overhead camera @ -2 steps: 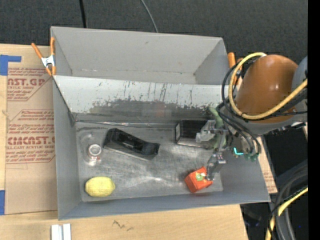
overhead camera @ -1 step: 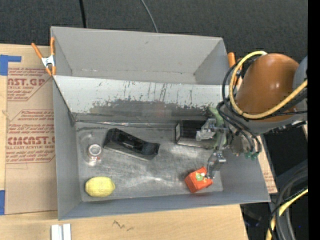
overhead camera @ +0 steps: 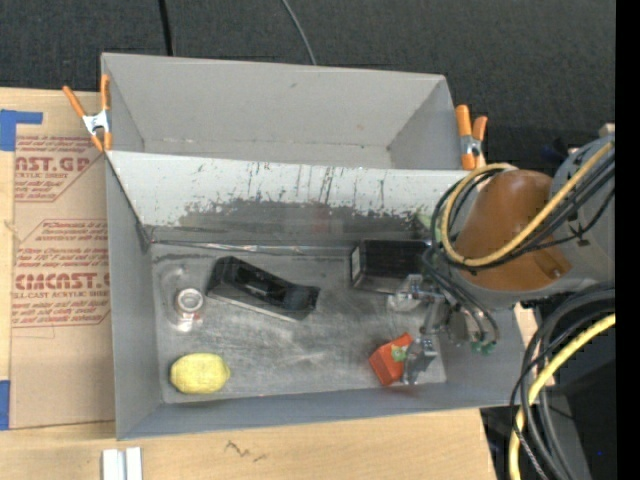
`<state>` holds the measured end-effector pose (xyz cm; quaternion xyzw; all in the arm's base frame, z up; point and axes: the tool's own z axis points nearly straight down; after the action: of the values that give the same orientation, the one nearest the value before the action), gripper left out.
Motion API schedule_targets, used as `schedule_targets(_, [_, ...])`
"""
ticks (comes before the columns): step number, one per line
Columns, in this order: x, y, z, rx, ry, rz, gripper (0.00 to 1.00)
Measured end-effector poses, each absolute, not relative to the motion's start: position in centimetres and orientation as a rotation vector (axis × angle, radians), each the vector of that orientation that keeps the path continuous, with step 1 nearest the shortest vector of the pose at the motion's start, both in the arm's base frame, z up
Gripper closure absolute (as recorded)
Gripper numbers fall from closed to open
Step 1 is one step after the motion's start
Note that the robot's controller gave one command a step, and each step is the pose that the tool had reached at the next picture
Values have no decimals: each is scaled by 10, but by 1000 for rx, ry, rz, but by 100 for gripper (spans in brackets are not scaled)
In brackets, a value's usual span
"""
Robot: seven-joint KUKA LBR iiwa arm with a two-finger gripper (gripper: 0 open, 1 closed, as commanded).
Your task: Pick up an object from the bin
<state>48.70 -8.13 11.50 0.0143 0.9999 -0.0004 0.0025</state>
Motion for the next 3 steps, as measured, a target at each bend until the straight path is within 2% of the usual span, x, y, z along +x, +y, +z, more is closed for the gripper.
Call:
schedule_targets(1, [488, -93, 82, 151, 3130, 6, 0])
schedule_targets(2, [482, -91, 100, 176, 3135, 1, 0])
schedule_targets(3, [483, -86, 99, 212, 3134, 2, 0])
